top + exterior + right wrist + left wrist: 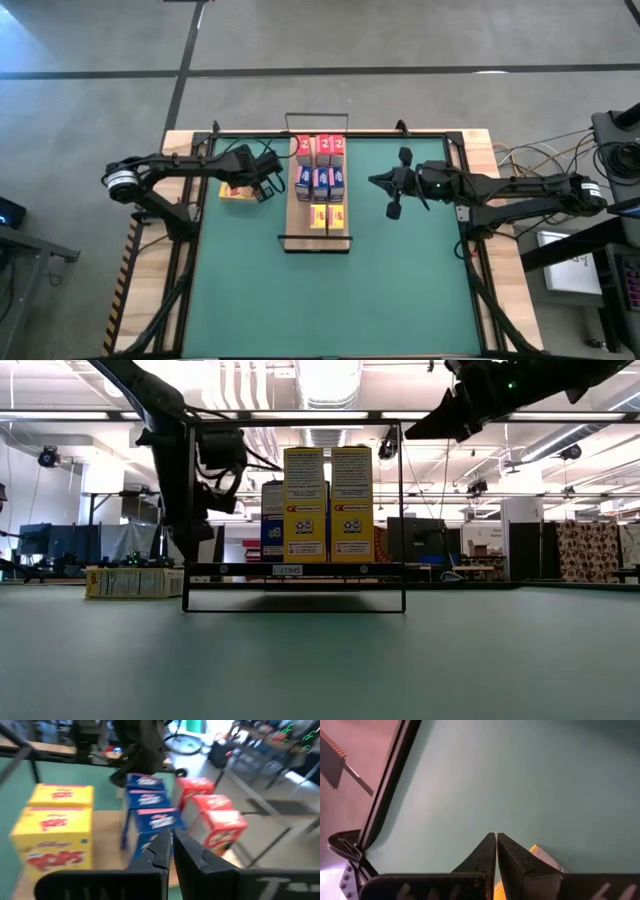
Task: Stack cereal on shelf
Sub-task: Put the yellow cereal box on the shelf and align it with the other yellow cereal box
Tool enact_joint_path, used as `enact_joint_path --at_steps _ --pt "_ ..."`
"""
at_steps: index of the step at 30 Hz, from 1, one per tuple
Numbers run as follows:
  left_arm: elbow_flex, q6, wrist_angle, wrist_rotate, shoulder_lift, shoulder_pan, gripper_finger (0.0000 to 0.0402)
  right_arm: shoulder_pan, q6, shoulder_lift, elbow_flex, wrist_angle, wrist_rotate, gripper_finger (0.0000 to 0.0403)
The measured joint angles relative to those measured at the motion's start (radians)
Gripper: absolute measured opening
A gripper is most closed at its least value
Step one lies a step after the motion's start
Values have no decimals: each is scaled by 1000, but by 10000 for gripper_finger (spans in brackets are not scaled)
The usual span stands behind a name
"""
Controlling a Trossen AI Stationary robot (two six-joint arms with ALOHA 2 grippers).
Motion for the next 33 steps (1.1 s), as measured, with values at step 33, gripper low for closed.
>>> enact_joint_path --at_steps 33 --pt "35 -532 -248 493 -18 -614 0 234 218 1 -21 -61 -90 9"
